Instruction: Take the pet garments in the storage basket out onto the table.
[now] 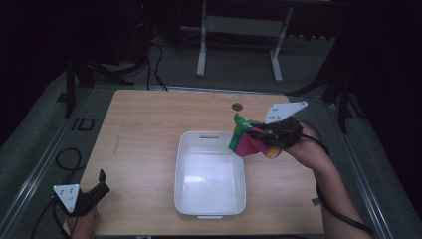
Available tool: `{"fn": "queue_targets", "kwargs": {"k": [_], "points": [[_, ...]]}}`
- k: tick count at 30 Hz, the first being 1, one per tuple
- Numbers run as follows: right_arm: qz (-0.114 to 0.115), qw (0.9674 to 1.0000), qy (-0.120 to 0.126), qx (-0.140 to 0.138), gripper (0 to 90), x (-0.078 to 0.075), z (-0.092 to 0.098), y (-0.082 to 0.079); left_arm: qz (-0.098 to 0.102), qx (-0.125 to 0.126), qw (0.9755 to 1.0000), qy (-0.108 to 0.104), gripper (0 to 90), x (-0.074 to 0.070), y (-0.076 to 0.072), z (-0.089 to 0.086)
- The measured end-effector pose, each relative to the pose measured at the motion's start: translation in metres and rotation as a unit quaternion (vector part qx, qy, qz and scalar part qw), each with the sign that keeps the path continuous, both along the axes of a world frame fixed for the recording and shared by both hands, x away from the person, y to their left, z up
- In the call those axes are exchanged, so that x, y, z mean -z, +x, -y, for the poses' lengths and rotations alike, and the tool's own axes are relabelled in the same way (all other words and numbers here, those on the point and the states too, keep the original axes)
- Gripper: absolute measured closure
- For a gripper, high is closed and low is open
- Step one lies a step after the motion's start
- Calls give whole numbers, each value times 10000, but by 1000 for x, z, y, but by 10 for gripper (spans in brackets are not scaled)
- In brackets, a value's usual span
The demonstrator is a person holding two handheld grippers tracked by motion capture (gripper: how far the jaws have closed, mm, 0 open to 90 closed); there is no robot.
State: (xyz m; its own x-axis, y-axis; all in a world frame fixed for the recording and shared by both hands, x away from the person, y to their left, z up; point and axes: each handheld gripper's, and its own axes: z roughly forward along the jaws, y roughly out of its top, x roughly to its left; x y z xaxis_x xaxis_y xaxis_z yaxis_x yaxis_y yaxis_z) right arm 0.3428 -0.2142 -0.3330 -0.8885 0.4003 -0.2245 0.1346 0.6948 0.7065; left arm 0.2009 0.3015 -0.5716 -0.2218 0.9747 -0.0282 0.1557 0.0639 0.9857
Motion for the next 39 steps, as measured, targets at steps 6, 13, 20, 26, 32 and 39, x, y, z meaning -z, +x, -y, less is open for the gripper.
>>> {"fn": "queue_targets", "kwargs": {"k": [6, 13, 20, 26, 32, 39], "points": [[-61, 9990, 32, 438, 746, 6, 40, 5, -14, -6, 10000, -20, 19, 0, 0, 0], [-103, 9961, 130, 870, 746, 17, 76, 11, -18, -16, 10000, -13, 19, 0, 0, 0], [-266, 9946, 28, 1003, 746, 41, 86, 19, -23, -13, 10000, 2, 19, 0, 0, 0], [-467, 9914, -113, 1219, 744, 80, 83, 31, -19, -8, 10000, -9, 19, 0, 0, 0], [-672, 9893, -249, 1270, 744, 114, 75, 42, -24, 0, 10000, 10, 19, 0, 0, 0], [-857, 9861, -301, 1388, 743, 149, 69, 53, -21, 4, 10000, 19, 19, 0, 0, 0]]}}
